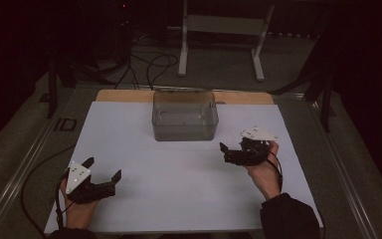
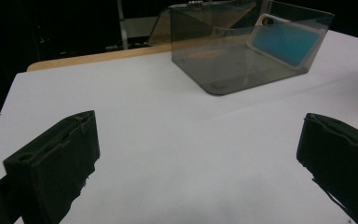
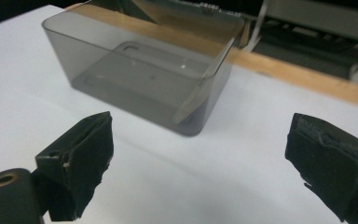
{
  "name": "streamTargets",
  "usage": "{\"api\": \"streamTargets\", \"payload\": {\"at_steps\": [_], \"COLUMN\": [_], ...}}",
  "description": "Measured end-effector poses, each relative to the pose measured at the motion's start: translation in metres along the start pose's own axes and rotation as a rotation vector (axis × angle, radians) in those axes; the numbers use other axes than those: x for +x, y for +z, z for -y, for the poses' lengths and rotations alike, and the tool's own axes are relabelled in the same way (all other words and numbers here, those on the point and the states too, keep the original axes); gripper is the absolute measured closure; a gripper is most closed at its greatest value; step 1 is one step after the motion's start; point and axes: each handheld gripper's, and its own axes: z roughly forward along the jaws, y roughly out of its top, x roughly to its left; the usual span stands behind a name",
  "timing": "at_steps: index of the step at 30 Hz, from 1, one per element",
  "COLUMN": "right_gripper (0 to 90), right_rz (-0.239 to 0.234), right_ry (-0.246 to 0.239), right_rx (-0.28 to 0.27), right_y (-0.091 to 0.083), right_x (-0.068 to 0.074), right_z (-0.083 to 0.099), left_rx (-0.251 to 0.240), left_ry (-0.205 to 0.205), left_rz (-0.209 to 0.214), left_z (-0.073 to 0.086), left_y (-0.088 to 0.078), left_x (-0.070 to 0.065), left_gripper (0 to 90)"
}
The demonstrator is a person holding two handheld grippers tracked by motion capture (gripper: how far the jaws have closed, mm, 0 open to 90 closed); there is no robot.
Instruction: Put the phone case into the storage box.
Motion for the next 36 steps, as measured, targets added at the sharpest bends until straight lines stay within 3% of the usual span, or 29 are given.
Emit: {"api": "streamTargets", "payload": {"at_steps": [2,3,9,11,18,25,29,31,36], "right_gripper": [7.9,7.9,7.9,7.9,7.9,7.9,7.9,7.9,7.9], "right_rz": [0.013,0.039,0.020,0.035,0.024,0.037,0.034,0.027,0.038], "right_ry": [-0.002,-0.004,0.013,0.020,0.054,0.047,0.051,0.049,0.048], "right_rx": [0.009,-0.015,-0.033,-0.031,-0.082,-0.174,-0.180,-0.215,-0.241], "right_y": [-0.001,-0.005,-0.018,-0.021,-0.033,-0.044,-0.047,-0.051,-0.056], "right_x": [-0.002,-0.005,-0.011,-0.013,-0.018,-0.017,-0.017,-0.016,-0.016], "right_z": [0.004,0.011,0.030,0.038,0.060,0.078,0.084,0.090,0.097], "left_rx": [0.002,0.003,0.003,-0.001,-0.001,-0.028,-0.032,-0.034,-0.039], "left_ry": [-0.006,-0.004,-0.002,-0.007,-0.001,0.019,0.018,0.021,0.027], "left_rz": [0.003,0.004,0.008,0.012,0.024,0.016,0.017,0.016,0.018], "left_z": [-0.001,-0.001,-0.003,-0.004,-0.004,-0.005,-0.005,-0.005,-0.003], "left_y": [0.000,0.000,0.001,0.001,0.002,-0.001,-0.001,-0.002,-0.002], "left_x": [0.000,0.001,0.002,0.003,0.004,0.003,0.003,0.002,0.001], "left_gripper": [0.1,0.1,0.1,0.1,0.1,0.1,0.1,0.1,0.1]}}
